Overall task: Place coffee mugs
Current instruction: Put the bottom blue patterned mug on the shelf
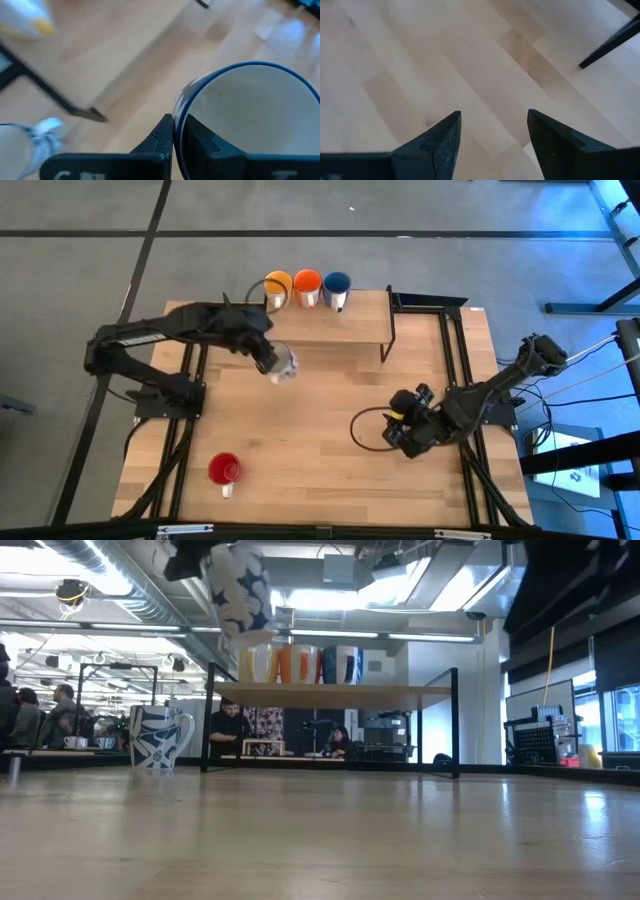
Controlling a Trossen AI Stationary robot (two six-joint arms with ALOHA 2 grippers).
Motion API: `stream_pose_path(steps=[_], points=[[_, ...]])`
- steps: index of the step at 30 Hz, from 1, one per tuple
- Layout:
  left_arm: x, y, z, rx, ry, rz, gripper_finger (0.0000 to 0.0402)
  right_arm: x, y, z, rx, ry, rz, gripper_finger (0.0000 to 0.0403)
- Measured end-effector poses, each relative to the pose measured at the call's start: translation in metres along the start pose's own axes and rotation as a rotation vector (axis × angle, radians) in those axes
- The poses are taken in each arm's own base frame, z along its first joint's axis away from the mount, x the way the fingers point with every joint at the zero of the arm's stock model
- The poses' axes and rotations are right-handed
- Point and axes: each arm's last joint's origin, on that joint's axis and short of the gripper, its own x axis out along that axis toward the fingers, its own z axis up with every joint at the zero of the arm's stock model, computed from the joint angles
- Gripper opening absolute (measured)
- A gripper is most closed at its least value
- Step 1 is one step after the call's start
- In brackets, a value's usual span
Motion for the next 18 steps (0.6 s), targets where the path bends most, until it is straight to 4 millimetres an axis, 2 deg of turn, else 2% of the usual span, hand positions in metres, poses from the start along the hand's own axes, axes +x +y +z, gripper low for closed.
stream_pose_path(steps=[7,14,18], points=[[-0.012,0.029,0.012,0.049,-0.009,0.069,0.0018,0.011,-0.008,0.013,0.039,0.029,-0.036,0.0215],[-0.019,0.051,0.048,0.131,-0.019,0.155,0.0018,0.013,-0.01,0.017,0.051,0.019,-0.047,0.0215],[-0.01,0.069,0.066,0.115,-0.001,0.165,0.0018,0.013,-0.01,0.017,0.064,0.016,-0.047,0.0215]])
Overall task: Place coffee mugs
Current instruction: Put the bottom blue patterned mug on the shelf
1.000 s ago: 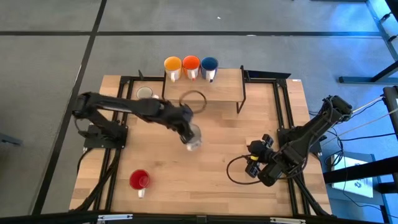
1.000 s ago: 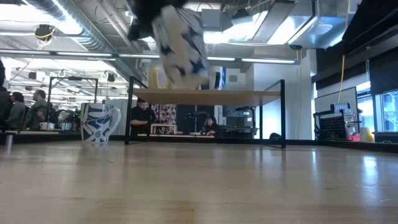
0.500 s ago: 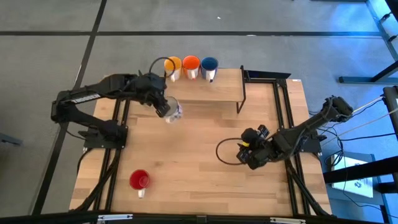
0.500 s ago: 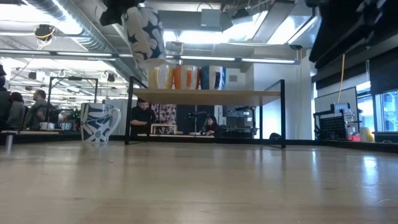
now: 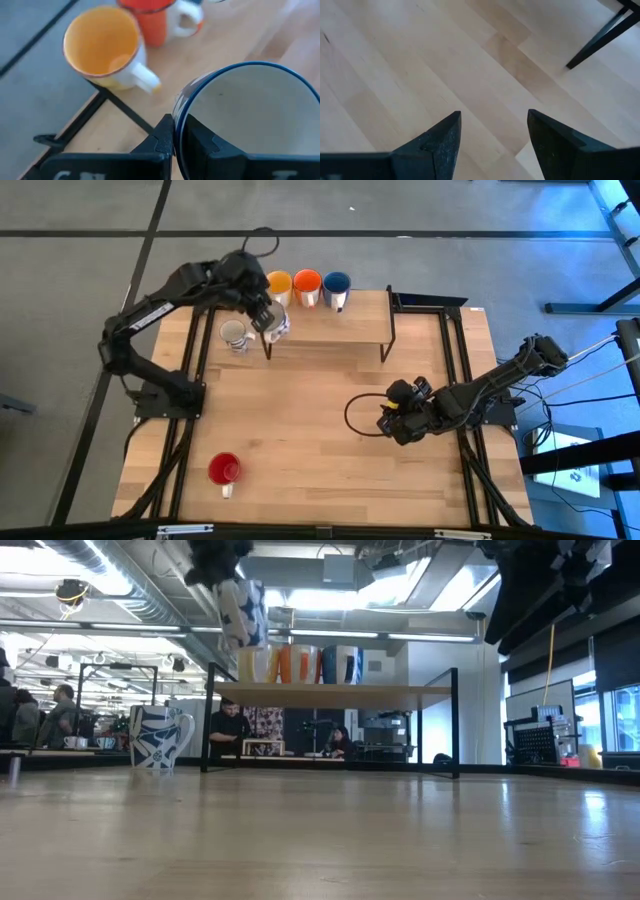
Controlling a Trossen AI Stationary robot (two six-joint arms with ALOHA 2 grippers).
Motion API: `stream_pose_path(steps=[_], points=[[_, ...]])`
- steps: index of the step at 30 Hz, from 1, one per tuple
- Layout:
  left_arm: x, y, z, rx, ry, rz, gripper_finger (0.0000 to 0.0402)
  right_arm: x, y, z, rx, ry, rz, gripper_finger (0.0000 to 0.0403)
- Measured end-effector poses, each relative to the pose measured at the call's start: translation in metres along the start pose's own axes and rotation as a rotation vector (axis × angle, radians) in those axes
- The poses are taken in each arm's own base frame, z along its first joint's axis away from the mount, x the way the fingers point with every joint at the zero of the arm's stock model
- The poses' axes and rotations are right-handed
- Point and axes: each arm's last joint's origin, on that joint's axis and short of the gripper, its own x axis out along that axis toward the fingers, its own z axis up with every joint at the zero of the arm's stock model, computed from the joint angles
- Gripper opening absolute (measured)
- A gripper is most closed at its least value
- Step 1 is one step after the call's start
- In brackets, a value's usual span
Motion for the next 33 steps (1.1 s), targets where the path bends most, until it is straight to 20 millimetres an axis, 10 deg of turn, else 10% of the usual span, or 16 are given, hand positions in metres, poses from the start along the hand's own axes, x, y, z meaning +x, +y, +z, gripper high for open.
stream_pose_path(steps=[14,33], points=[[0.053,0.014,0.006,0.014,0.22,0.024,0.0018,0.0,0.0,0.0,0.02,-0.004,0.001,0.0215],[0.055,0.016,0.008,0.021,0.197,0.086,0.0024,0.0,0.0,0.0,0.021,-0.01,-0.001,0.0215]])
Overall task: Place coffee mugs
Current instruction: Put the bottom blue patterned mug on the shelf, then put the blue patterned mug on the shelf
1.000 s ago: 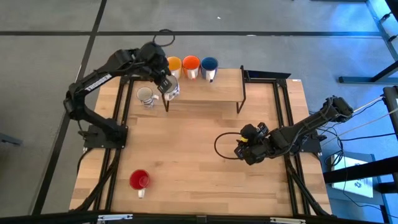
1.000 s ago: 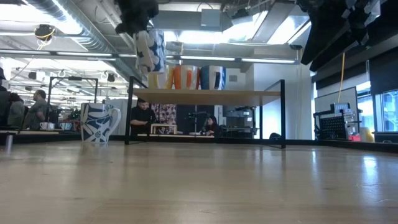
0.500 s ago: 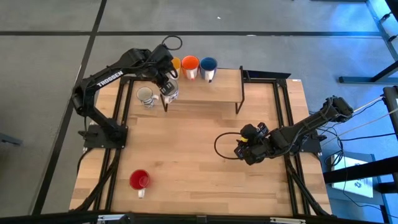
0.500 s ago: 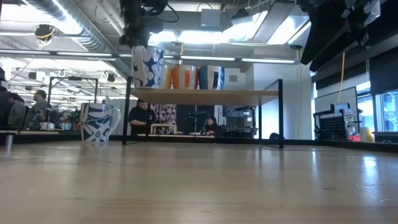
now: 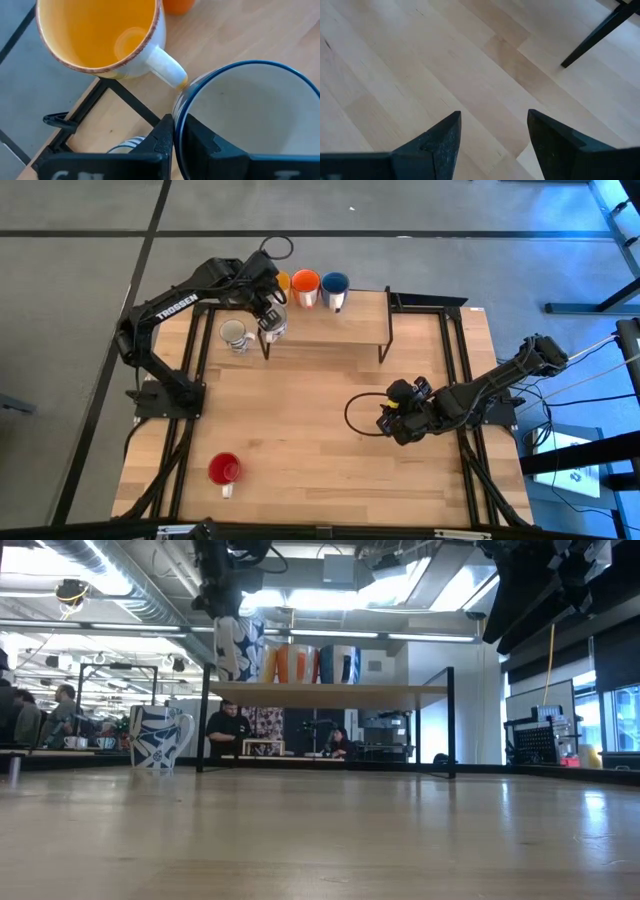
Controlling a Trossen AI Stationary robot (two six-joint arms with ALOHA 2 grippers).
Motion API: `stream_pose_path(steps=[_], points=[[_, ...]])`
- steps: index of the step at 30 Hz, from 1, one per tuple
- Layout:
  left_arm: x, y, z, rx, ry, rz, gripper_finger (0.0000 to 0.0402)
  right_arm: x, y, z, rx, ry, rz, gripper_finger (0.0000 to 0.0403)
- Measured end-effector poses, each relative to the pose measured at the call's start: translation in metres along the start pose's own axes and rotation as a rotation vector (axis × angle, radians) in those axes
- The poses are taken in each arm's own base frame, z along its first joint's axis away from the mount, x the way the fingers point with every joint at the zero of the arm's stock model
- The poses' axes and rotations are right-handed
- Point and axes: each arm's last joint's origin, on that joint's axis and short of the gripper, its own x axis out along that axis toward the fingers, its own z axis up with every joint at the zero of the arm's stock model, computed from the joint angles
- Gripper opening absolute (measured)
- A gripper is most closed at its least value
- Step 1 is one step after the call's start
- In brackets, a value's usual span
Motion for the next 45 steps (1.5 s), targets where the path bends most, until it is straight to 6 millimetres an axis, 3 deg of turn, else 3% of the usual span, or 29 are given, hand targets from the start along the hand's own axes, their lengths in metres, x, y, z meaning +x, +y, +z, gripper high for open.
stream_pose_path(steps=[7,17,29,32,39,45], points=[[0.0,0.001,0.001,-0.002,-0.008,0.017,0.0052,0.0,0.0,0.0,0.0,0.001,0.0,0.0215],[0.0,0.0,0.0,-0.002,-0.006,0.004,0.0062,0.0,0.0,0.0,0.0,0.002,0.001,0.0215],[-0.006,0.001,0.0,0.019,-0.019,0.001,0.0115,0.0,0.0,0.0,0.0,0.002,0.001,0.0215],[-0.021,0.003,0.005,0.014,-0.067,-0.006,0.0116,0.0,0.0,0.0,0.0,0.002,0.002,0.0215],[-0.077,0.009,0.011,0.004,-0.197,-0.011,0.0116,0.0,0.0,0.0,0.0,0.002,0.002,0.0215],[-0.128,0.008,-0.018,-0.014,-0.329,-0.081,0.0116,0.0,0.0,0.0,-0.004,0.001,0.001,0.0215]])
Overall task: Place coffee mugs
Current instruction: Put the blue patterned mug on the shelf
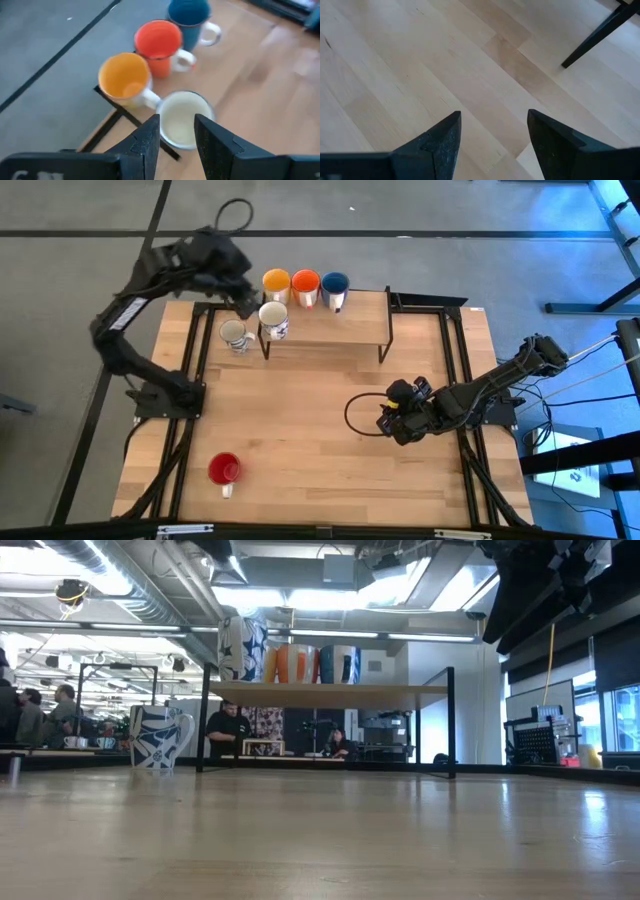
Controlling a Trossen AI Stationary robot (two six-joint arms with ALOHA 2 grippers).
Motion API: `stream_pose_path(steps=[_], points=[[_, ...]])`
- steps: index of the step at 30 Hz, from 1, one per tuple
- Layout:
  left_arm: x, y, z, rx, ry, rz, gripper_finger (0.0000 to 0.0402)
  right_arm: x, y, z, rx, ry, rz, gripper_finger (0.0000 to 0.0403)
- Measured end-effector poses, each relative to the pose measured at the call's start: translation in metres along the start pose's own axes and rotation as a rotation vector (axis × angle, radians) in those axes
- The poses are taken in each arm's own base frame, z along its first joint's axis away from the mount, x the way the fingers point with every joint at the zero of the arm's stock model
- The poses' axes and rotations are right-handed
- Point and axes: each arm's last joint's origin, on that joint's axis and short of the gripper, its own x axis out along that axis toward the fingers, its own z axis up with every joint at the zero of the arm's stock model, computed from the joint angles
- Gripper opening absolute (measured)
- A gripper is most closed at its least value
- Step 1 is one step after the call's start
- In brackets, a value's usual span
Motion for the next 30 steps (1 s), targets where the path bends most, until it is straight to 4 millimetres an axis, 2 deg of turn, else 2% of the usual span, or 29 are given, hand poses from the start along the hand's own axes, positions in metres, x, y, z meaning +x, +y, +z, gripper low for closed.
stream_pose_path(steps=[6,10,15,25,27,30], points=[[-0.041,-0.014,-0.037,-0.086,0.004,-0.099,0.0116,0.0,0.0,0.0,-0.049,-0.001,0.0,0.0215],[-0.048,-0.033,-0.062,-0.126,0.06,-0.255,0.0116,0.0,0.0,0.0,-0.083,0.0,0.001,0.0215],[-0.036,-0.061,-0.094,-0.156,0.213,-0.326,0.0116,0.0,0.0,0.0,-0.132,-0.001,0.002,0.0215],[-0.001,-0.127,-0.153,-0.055,0.54,-0.431,0.0116,0.0,0.005,0.002,-0.199,-0.024,0.046,0.0215],[0.0,-0.134,-0.164,-0.029,0.577,-0.419,0.0116,0.0,0.006,0.003,-0.2,-0.029,0.053,0.0215],[0.004,-0.137,-0.167,-0.04,0.528,-0.33,0.0116,0.0,0.007,0.003,-0.217,-0.033,0.06,0.0215]])
